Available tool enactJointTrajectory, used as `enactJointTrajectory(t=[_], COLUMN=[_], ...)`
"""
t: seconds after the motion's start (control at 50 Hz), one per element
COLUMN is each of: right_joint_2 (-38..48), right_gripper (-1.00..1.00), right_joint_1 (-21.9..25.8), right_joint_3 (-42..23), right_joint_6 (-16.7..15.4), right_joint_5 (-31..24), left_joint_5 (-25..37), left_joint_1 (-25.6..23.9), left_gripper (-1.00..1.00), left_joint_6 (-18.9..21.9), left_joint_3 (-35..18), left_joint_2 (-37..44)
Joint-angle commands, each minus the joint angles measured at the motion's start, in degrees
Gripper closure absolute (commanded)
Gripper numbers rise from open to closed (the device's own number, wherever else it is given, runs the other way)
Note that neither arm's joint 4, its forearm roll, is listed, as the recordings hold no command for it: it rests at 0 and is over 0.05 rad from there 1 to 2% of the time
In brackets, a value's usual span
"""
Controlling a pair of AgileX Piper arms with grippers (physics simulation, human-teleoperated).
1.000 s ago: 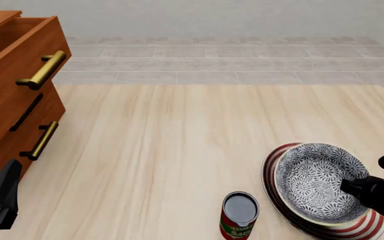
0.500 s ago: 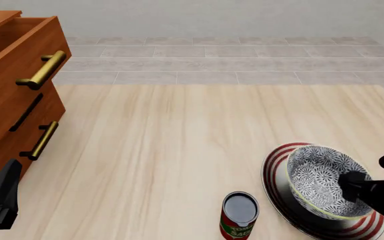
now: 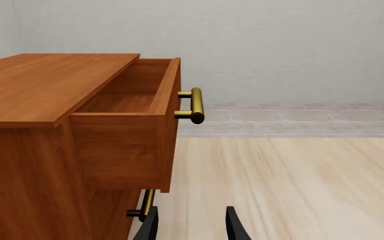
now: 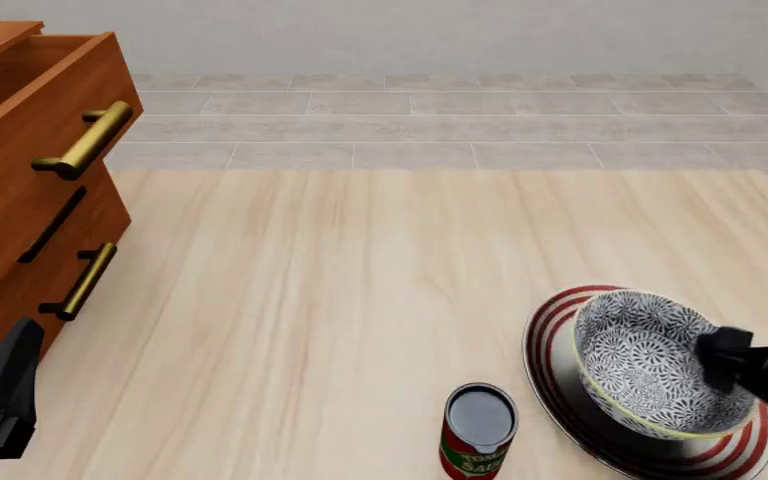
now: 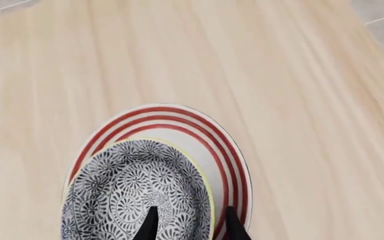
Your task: Put the bowl on the plate.
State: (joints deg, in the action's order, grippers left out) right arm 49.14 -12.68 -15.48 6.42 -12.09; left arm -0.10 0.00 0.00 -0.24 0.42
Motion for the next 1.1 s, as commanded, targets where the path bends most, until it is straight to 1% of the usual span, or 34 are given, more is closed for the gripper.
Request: enactJointTrajectory(t=[0.02,0.08,0.1,0.16,0.52,0.84,1.1], right_joint_2=[-3.07,-4.07,-5.11,-5.79,-10.64,-11.12,-9.69], right_gripper=[-1.00,-1.00,-1.00,-1.00,-1.00,-1.00,-1.00], right_joint_1=[-1.00,-1.46,-1.88,-2.07,-1.81,-0.70,0.51], right_joint_3=[-2.55,-3.71,-4.74,-5.76,-11.83,-16.04,-18.12], right_joint_6=[-1.73,-2.36,-2.97,-3.37,-4.99,-5.57,-5.56], right_joint_5=[-4.13,-5.69,-7.20,-8.44,-15.55,-17.60,-16.88], left_joint_5=[0.00,0.00,0.00,0.00,0.00,0.00,0.00], left_joint_1=[0.00,0.00,0.00,0.00,0.00,0.00,0.00], left_gripper=[-1.00,-1.00,-1.00,-1.00,-1.00,-1.00,-1.00], left_joint_6=[0.00,0.00,0.00,0.00,0.00,0.00,0.00], left_joint_3=[0.00,0.00,0.00,0.00,0.00,0.00,0.00], left_joint_2=[0.00,0.00,0.00,0.00,0.00,0.00,0.00])
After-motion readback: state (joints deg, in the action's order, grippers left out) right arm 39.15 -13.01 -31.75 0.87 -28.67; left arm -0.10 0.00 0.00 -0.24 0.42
